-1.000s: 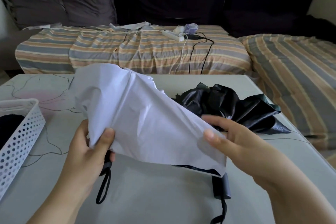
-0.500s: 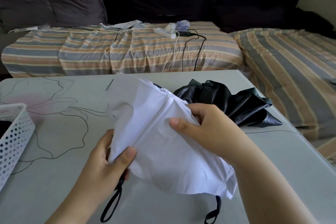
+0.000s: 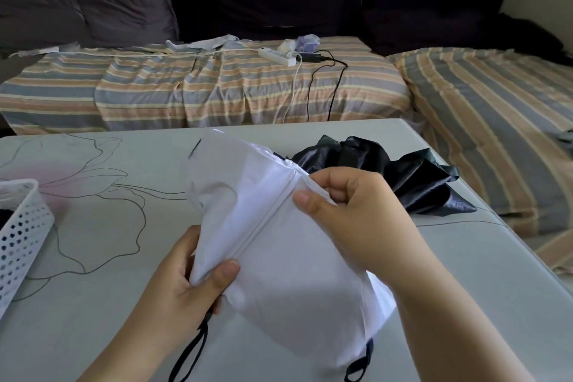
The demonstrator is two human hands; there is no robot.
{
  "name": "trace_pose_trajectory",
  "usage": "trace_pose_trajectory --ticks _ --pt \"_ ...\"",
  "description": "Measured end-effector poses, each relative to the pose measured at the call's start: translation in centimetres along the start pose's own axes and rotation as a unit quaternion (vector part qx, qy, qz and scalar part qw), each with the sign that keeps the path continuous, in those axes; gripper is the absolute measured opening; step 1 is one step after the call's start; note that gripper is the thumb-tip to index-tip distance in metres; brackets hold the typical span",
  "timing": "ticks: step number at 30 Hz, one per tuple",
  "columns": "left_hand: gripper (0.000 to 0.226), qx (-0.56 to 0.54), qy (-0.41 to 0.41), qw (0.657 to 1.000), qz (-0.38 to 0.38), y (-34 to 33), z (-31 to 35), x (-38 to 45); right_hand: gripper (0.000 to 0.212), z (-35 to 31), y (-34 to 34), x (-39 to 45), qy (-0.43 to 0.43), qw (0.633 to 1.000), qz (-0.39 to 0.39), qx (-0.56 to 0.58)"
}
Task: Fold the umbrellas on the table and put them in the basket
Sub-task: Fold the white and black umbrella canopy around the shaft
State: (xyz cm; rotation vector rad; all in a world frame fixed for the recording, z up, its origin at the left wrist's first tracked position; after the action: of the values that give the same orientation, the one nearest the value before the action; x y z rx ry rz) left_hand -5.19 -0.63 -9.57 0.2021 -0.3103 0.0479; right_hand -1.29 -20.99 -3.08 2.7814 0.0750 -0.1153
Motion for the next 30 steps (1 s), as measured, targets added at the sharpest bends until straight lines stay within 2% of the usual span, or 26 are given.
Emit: trace_pose_trajectory --ticks 5,9,10,11,14,17,19,21,23,25,27,28,30 --pt "0.014 -0.013 0.034 0.999 -0.002 -0.7 0.7 -0.1 0.01 0.0 -0.3 0.2 0.027 0.998 -0.015 0.05" --pt "0.029 -0.03 0.066 0.997 -0.01 -0.7 1.2 -0.3 0.009 0.4 -0.4 0.9 0.024 1.0 -0.006 0.002" --pt "0.025 -0.035 0.083 0.996 -0.003 -0.6 1.1 -0.3 0.006 0.7 -0.4 1.1 0.012 0.999 -0.032 -0.01" --pt "0.022 -0.04 0.098 0.994 0.009 -0.5 0.8 -0.4 0.014 1.0 -0.2 1.2 -0.011 0.998 -0.069 -0.007" --pt "0.017 -0.033 0.132 0.99 0.028 -0.4 0.1 -0.4 0.051 2.2 0.9 1.0 -0.116 0.977 -0.173 0.048" --pt "0.013 -0.029 0.154 0.987 0.031 -0.2 -0.2 -0.4 0.048 2.6 1.8 0.6 -0.165 0.952 -0.243 0.087" --pt "0.011 -0.028 0.158 0.986 0.037 -0.2 -0.3 -0.3 0.044 3.0 2.0 0.6 -0.188 0.946 -0.264 0.029" --pt "0.009 -0.024 0.164 0.985 0.048 -0.1 -0.4 -0.4 0.049 3.3 2.6 0.5 -0.211 0.939 -0.267 -0.053" --pt "0.009 -0.013 0.162 0.985 0.056 0.1 -0.5 -0.3 0.053 3.4 3.2 0.2 -0.205 0.931 -0.278 -0.12" --pt "0.012 -0.003 0.163 0.985 0.065 0.4 -0.4 -0.2 0.046 3.4 3.6 -0.3 -0.187 0.925 -0.3 -0.14" --pt "0.013 0.0 0.166 0.984 0.072 0.6 -0.4 -0.2 0.041 3.4 3.7 -0.4 -0.159 0.94 -0.296 -0.06" --pt "0.013 0.001 0.168 0.983 0.072 0.7 -0.5 -0.1 0.043 3.3 3.7 -0.3 -0.147 0.944 -0.294 0.028" --pt "0.02 0.003 0.174 0.983 0.059 0.5 -0.6 -0.1 0.044 2.3 2.8 -0.3 -0.113 0.923 -0.295 0.219"
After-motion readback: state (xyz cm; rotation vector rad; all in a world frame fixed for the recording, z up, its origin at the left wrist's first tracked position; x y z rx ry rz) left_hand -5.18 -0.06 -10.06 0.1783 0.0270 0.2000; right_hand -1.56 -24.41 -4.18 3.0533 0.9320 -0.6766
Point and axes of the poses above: each hand's wrist, its own x-axis towards the middle knuckle, its own y-axis out of the back of the hand, z = x × y, the point moved 3 cm from there along x, towards the middle knuckle, and after that the axes turned 13 degrees about -y, right-handed, at the moved point
